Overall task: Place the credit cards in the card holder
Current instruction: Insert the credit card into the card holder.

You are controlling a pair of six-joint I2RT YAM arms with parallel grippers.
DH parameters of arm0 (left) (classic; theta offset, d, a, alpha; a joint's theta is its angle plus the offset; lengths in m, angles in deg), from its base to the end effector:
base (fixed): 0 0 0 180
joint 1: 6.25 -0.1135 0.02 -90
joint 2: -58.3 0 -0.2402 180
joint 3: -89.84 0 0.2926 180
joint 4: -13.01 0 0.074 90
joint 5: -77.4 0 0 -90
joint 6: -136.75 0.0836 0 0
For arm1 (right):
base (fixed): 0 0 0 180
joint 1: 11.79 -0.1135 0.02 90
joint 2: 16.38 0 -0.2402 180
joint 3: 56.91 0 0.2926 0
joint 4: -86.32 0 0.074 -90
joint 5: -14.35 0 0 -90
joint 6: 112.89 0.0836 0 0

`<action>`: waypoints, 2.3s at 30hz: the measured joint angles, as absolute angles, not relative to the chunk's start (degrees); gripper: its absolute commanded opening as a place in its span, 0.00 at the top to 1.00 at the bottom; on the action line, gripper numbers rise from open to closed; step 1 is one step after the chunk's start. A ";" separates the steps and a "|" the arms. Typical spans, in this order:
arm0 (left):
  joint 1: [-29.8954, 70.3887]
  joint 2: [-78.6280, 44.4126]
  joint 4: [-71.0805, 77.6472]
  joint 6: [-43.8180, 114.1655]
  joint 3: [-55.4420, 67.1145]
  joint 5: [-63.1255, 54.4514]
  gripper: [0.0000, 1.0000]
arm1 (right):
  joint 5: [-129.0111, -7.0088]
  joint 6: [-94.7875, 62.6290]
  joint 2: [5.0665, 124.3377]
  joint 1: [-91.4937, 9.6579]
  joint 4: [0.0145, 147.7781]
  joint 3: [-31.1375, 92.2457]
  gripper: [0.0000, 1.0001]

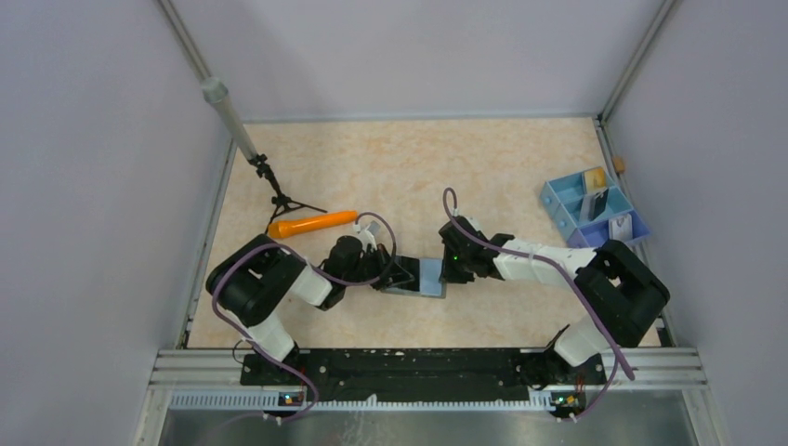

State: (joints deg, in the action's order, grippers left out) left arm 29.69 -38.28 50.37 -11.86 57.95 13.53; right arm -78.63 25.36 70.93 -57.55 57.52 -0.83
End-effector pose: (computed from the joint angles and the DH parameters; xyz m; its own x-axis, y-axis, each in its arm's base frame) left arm 0.2254 -0.2088 0.0192 -0.9138 -0.2841 -0.2901 0.1221 0.4890 -0.8637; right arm 0.2386 0.2388 0.0653 -0.9227 0.1204 -0.3662 -0.0134 0.9393 0.3427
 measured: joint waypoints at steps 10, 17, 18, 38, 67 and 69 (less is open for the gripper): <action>29.73 -40.37 52.90 -12.07 57.93 14.86 1.00 | -78.72 25.40 70.93 -57.55 57.52 -0.83 1.00; 29.82 -40.99 53.73 -12.12 57.93 15.26 1.00 | -78.85 25.81 70.93 -57.55 57.48 -0.83 1.00; 29.82 -41.14 53.93 -12.16 57.93 15.35 1.00 | -78.85 25.84 70.93 -57.55 57.45 -0.83 1.00; 30.22 -43.87 58.15 -14.74 58.04 15.91 1.00 | -79.49 26.89 70.93 -57.72 57.32 -0.85 1.00; 31.11 -47.43 61.36 -18.46 57.19 17.29 1.00 | -80.56 27.91 70.64 -57.90 57.94 -1.31 1.00; 31.26 -47.43 60.77 -18.24 56.84 17.27 1.00 | -80.56 27.98 70.56 -57.90 58.24 -1.55 1.00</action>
State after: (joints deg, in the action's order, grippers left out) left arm 31.26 -47.43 60.77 -18.24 56.84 17.27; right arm -80.56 27.98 70.56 -57.90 58.24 -1.55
